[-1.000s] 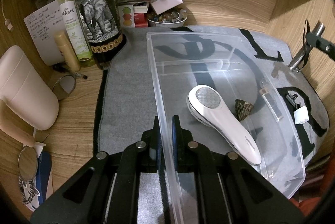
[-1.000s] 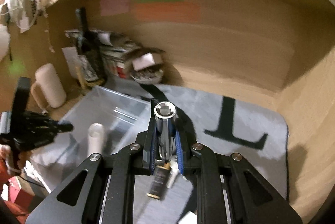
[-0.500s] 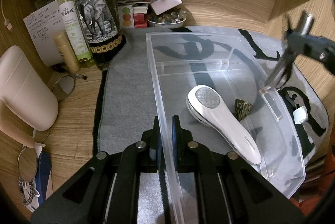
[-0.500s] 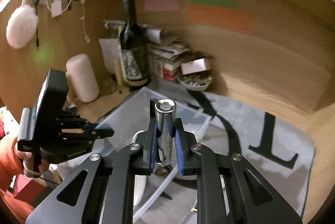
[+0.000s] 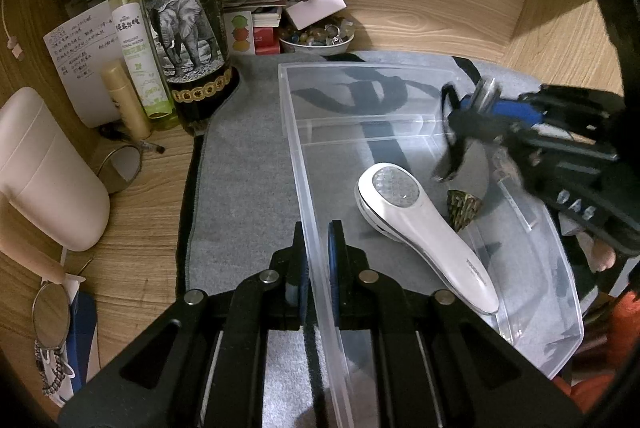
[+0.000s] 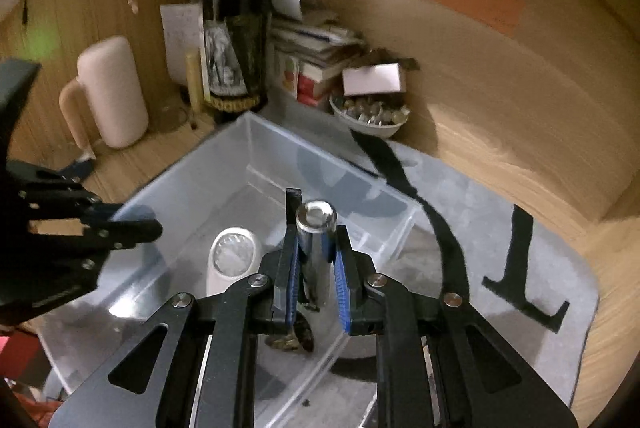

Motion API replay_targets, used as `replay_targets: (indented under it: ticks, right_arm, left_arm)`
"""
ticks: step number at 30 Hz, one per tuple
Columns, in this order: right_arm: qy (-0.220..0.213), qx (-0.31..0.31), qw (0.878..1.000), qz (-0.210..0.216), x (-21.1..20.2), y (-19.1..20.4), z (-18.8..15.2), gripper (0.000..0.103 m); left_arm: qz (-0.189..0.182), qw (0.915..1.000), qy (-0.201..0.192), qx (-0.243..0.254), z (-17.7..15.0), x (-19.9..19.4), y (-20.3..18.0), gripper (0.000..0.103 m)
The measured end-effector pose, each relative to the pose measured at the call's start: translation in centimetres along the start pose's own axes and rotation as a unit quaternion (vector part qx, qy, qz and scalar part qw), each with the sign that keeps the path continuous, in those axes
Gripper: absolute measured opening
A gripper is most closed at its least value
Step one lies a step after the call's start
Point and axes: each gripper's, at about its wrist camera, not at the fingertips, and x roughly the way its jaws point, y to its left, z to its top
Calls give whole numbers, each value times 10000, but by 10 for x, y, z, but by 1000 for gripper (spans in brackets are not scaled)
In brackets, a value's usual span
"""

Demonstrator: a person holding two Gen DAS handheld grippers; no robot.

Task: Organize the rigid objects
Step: 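Carry the metal cylinder into the clear box and open the right gripper, then reach the right gripper to the black-and-gold lighter and grasp it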

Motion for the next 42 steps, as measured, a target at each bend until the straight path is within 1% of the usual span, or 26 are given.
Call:
replay_targets:
  ticks: [5, 8, 10, 14, 16, 18, 23, 25, 30, 33, 36, 42]
  right_arm:
    - [99, -69, 9999, 123, 7, 7, -1, 16]
    - [162, -43, 9993, 346, 5, 9, -1, 20]
    - [177, -42, 9990, 420, 3, 12, -2, 26]
    - [139, -39, 9987, 480, -3, 13, -3, 31]
    - [100, -2, 9986, 511, -8, 11, -3, 40]
    - [-14, 42, 9987, 500, -17, 7, -4, 44]
    - [-291, 163, 9988, 370, -42, -8, -3, 45]
    - [-400, 226, 9987, 241, -53, -17, -5, 45]
    - [-476, 453, 9978, -46, -67, -43, -13, 45]
    - [-379, 621, 9972, -147, -68, -56, -22, 45]
    - [-176, 774, 9966, -218, -61, -66, -35, 45]
    - [239, 1096, 9936, -111, -41, -75, -64, 45]
  left_arm:
    - [4, 10000, 0, 2, 0, 0, 0, 8]
    - [2, 10000, -2, -2, 0, 0, 0, 8]
    - [4, 10000, -3, 0, 0, 0, 0, 8]
    - [5, 10000, -1, 6, 0, 0, 0, 8]
    - [3, 10000, -2, 2, 0, 0, 0, 8]
    - [2, 10000, -1, -1, 0, 0, 0, 8]
    - [8, 10000, -4, 5, 0, 0, 0, 8]
    - [11, 10000, -4, 7, 0, 1, 1, 8]
    - [17, 10000, -3, 14, 0, 1, 1, 8]
    - [13, 10000, -3, 10, 0, 1, 1, 8]
    - [15, 10000, 0, 9, 0, 1, 2, 8]
    - [23, 10000, 4, 22, -2, 0, 3, 8]
